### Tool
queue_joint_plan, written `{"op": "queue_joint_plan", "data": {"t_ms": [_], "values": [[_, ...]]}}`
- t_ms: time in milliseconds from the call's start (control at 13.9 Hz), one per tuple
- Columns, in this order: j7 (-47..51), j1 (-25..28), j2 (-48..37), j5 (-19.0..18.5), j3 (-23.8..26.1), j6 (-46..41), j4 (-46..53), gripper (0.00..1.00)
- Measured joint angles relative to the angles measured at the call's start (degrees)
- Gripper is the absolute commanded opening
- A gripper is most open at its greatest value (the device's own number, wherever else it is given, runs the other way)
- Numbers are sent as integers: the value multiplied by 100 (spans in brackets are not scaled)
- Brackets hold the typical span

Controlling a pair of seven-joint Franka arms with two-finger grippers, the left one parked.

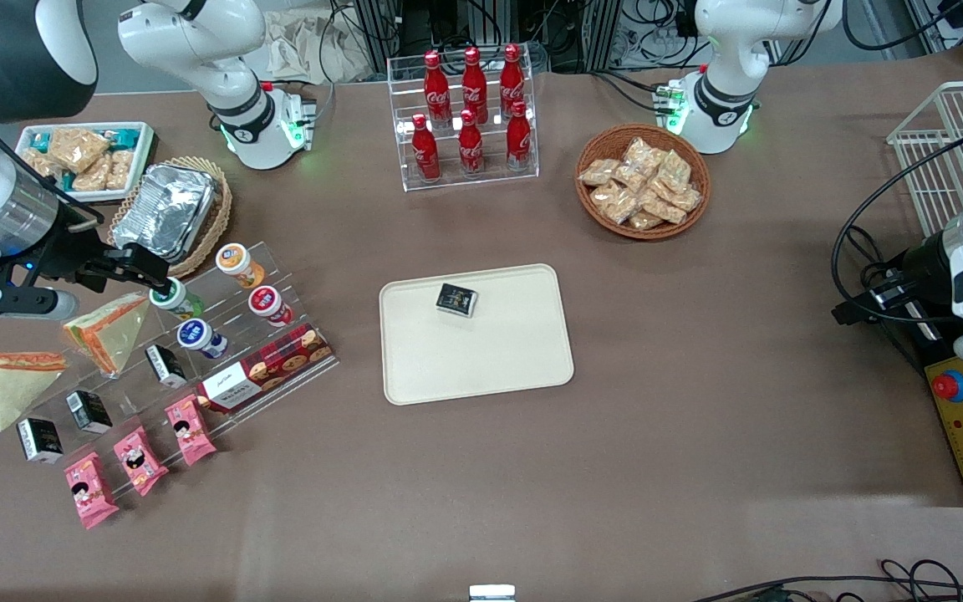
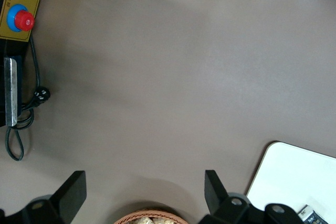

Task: Place sandwich on tray
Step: 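Move the right gripper toward the wrapped sandwich on the display stand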

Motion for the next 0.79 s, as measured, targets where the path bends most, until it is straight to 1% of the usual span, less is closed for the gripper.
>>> {"op": "queue_joint_plan", "data": {"t_ms": [504,647,791], "values": [[204,-97,0,-15,-41,-15,1,96],[236,-239,2,-68,-60,-16,1,96],[237,-495,23,-78,-79,-22,0,96]]}}
